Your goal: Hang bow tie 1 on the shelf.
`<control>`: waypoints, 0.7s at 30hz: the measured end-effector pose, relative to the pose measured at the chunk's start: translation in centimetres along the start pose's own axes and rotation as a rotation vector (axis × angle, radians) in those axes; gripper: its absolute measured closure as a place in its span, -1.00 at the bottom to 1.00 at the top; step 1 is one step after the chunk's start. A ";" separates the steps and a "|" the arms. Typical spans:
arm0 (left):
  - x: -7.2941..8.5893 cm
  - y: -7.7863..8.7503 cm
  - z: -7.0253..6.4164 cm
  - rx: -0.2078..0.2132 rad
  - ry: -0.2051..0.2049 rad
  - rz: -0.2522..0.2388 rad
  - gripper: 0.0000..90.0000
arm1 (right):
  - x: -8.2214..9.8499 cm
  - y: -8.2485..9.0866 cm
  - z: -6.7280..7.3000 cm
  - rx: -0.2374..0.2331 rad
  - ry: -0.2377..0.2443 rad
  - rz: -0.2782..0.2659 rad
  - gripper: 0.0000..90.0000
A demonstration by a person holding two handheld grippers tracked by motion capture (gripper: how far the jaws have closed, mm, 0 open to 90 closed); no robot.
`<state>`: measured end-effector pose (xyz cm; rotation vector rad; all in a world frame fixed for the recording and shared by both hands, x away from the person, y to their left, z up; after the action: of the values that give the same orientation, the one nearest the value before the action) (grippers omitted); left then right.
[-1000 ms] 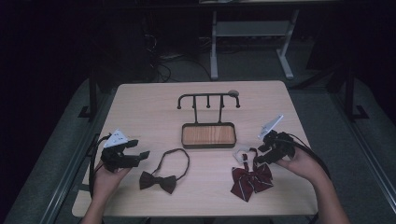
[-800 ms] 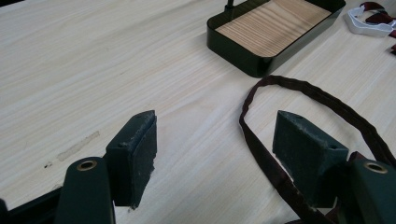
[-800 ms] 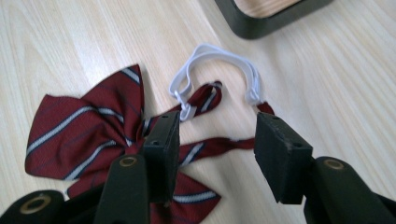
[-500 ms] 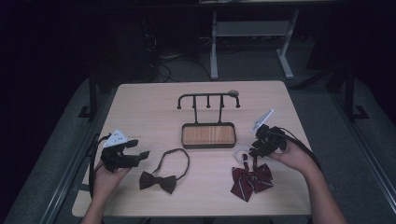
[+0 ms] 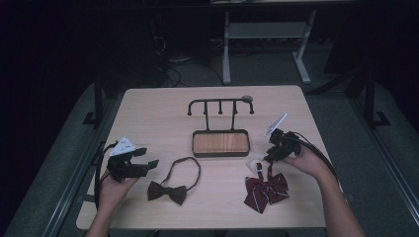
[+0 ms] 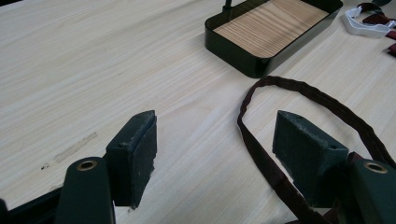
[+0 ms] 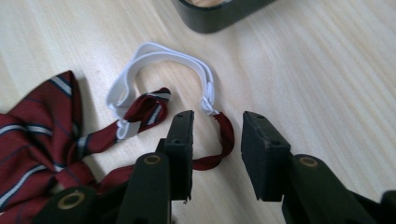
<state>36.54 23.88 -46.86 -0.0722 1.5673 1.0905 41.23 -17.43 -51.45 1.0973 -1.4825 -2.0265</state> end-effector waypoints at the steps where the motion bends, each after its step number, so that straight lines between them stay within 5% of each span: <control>1: 0.0 0.0 0.0 -0.001 -0.001 -0.002 -0.32 | 0.0 -0.1 -0.1 0.006 0.001 0.001 0.45; 21: -0.1 0.0 -0.1 0.002 -0.003 -0.005 -0.32 | 0.2 -1.2 -0.3 0.012 0.020 0.059 0.79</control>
<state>36.49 23.77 -46.81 -0.0737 1.5645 1.0846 41.47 -17.32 -52.68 1.0632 -1.5012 -1.9638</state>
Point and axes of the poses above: each handheld gripper's, and its own axes: y roughly backward along the jaws, x roughly out of its underside, z roughly to its left, the point moved 9 cm from there along -y, roughly forward along the jaws, and after that the axes turned 9 degrees about -y, right-handed, at the moved point
